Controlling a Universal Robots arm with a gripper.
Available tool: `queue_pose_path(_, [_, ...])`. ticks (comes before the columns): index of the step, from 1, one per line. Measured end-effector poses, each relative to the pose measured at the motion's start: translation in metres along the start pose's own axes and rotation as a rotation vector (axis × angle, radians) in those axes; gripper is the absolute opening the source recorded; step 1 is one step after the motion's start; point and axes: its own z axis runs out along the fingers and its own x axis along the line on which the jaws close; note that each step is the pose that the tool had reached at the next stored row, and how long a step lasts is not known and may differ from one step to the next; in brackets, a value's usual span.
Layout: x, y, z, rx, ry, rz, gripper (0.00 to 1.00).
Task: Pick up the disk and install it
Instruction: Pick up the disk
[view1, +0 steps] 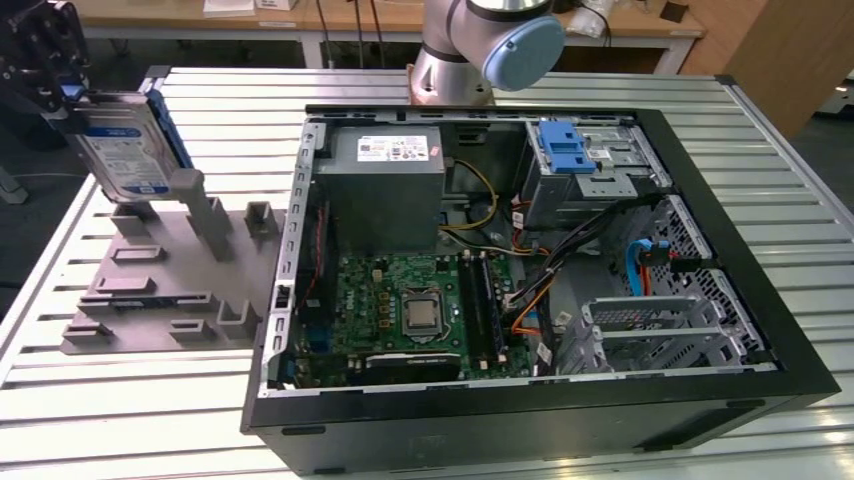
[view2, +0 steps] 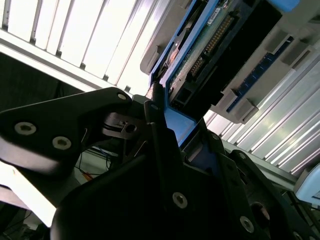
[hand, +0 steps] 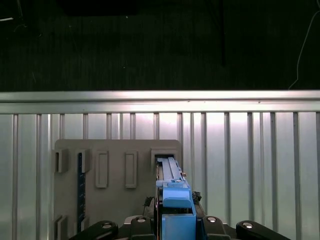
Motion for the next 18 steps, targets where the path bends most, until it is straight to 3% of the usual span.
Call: queue_pose_path(18, [-0.0002, 0.0001, -0.0051, -0.0002, 0.0001, 0.0, 0.36])
